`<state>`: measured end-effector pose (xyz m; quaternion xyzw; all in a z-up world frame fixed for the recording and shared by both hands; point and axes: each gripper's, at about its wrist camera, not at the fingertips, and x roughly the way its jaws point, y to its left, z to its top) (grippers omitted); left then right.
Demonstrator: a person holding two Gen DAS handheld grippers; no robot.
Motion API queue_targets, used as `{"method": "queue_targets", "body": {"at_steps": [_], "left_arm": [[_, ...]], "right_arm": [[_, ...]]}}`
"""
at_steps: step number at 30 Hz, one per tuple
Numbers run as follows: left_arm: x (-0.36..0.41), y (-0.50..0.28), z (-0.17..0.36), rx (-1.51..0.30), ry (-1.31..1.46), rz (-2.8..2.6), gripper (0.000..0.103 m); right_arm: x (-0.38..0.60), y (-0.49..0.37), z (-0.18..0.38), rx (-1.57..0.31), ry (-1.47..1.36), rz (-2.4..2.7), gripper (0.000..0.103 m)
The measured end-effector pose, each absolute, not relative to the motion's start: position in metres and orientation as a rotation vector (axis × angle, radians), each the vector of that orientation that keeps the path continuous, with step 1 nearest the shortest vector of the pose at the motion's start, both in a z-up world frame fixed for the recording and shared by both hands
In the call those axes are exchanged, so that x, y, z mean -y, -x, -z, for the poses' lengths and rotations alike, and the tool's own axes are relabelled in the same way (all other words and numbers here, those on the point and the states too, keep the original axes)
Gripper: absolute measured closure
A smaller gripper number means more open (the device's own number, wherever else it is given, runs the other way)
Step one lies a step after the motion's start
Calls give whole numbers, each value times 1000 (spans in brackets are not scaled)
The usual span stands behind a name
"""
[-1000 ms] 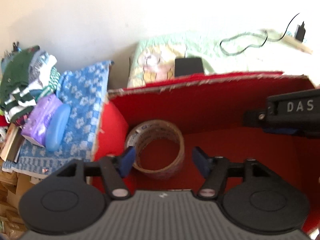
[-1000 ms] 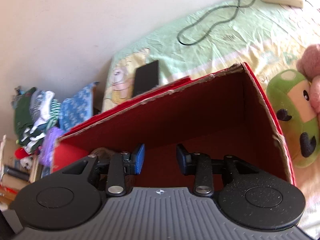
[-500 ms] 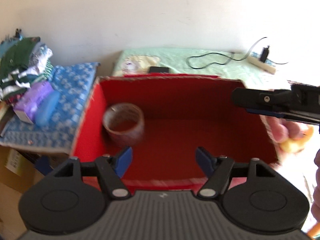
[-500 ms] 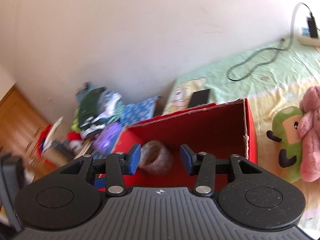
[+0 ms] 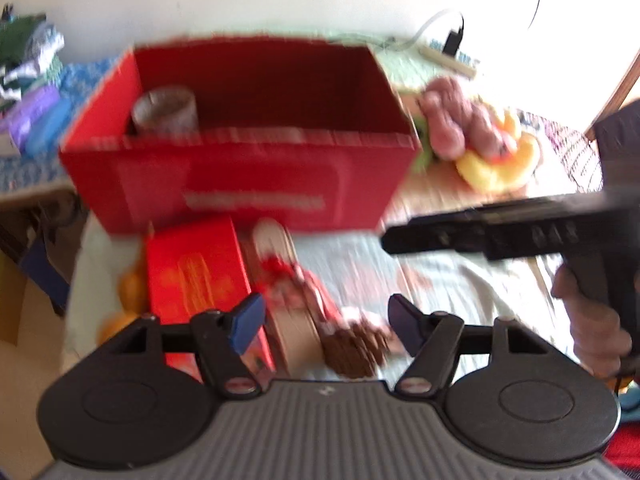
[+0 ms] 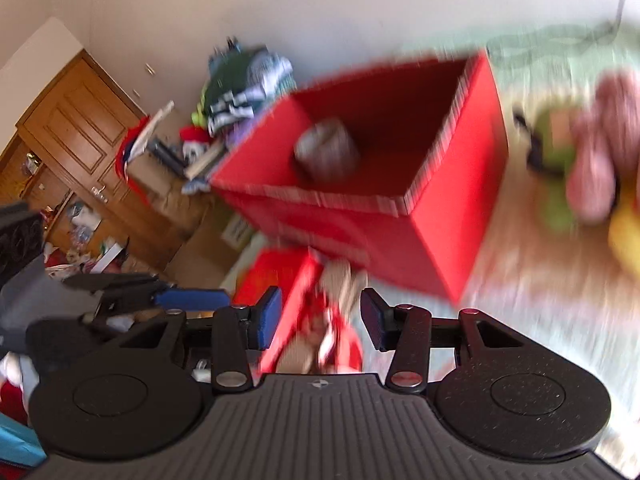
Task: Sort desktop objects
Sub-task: 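Withdraw both tools from the box back toward the table items, then grasp the brown pine cone with the right tool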
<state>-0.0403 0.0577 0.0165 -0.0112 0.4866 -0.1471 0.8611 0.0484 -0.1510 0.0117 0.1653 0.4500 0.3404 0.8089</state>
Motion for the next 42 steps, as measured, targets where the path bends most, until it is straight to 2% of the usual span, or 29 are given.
{"method": "queue_targets", "body": {"at_steps": [8,19,23,36,40,42], "left_arm": [[-39,66,24,-1127,95,296,35],[-23,64,54,-1159,105,266,41],[-19,61,59,-1165,99,269,46],[37,62,44,-1082,-87,445,45],[34,64,35,-1047,-107,439,42],[26,61,34,-1048,-85,408,39]], "right_arm": [[135,-43,10,-1094,-345,-778,54],[139,-37,39,-1187,-405,-782,54],[150,-37,48,-1224,-473,-775,58],[209,-35,56,-1177,-541,-613,61],[215,-34,51,-1137,-576,-609,53],[211,-36,52,-1138,-564,-610,53]]}}
